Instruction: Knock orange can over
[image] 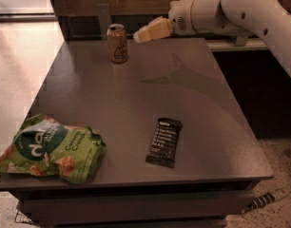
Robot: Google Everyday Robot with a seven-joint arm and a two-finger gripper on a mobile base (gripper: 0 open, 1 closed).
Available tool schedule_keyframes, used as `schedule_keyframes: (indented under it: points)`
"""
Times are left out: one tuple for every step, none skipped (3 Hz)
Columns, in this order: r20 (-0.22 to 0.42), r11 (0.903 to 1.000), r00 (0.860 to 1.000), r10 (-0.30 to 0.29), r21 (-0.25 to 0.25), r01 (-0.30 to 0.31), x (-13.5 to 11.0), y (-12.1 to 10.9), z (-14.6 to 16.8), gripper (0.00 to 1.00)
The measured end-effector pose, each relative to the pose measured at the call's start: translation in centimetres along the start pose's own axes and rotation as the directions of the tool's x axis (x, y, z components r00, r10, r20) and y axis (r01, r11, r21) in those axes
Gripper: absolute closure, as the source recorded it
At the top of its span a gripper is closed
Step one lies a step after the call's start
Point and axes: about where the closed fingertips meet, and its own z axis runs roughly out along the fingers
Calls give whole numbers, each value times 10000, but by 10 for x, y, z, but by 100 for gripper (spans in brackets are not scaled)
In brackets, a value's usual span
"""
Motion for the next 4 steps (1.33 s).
schedule_keyframes:
  points:
    - [350, 9998, 9993, 126, -125, -121, 10, -14, 39, 0]
    - [726, 9977, 9968, 347, -598, -304, 18, -13, 78, 0]
    - [1073, 9902, 9917, 706, -1279, -567, 26, -2, 113, 0]
    - [1415, 9796, 9846, 1028, -1863, -755, 32, 12, 136, 0]
